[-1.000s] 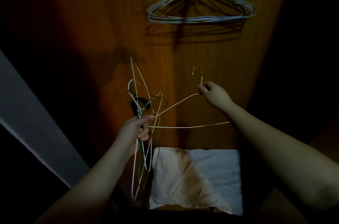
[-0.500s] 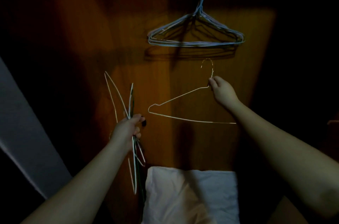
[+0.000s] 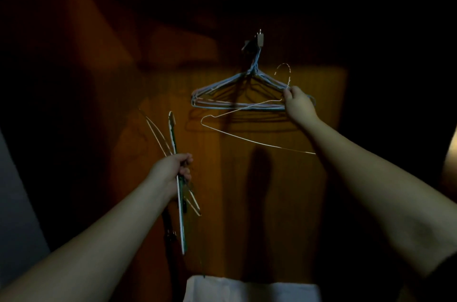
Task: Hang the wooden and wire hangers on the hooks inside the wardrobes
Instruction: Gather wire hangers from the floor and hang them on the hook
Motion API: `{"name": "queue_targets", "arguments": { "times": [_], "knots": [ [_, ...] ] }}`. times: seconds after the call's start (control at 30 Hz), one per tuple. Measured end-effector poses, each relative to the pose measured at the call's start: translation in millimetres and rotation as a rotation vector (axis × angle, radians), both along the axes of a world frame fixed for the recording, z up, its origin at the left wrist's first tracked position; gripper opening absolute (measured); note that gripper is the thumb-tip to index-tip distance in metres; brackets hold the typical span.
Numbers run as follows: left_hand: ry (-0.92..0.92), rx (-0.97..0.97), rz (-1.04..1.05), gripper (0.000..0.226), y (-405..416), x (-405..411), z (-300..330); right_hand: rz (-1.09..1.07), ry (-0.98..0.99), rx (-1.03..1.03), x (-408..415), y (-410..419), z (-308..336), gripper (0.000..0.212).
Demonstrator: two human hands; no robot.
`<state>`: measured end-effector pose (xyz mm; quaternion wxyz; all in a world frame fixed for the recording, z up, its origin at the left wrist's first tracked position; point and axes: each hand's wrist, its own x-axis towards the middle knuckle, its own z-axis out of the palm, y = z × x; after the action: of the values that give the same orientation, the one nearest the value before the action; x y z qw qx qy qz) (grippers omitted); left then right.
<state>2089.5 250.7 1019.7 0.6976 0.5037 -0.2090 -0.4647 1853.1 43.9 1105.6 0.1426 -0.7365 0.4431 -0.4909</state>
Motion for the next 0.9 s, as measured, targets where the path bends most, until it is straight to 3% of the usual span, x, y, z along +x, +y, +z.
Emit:
{"name": "queue_targets", "arguments": {
  "times": [0.43, 0.9],
  "knots": [
    [0.003, -0.023, 0.074, 0.021, -23, -12, 39, 0.073, -0.094, -0.033, 33, -52, 71, 0.036],
    [0.002, -0.06, 0.069, 0.021, -37, -31, 62, 0.231, -0.119, -0.015, 72, -74, 77, 0.03]
  ]
}}
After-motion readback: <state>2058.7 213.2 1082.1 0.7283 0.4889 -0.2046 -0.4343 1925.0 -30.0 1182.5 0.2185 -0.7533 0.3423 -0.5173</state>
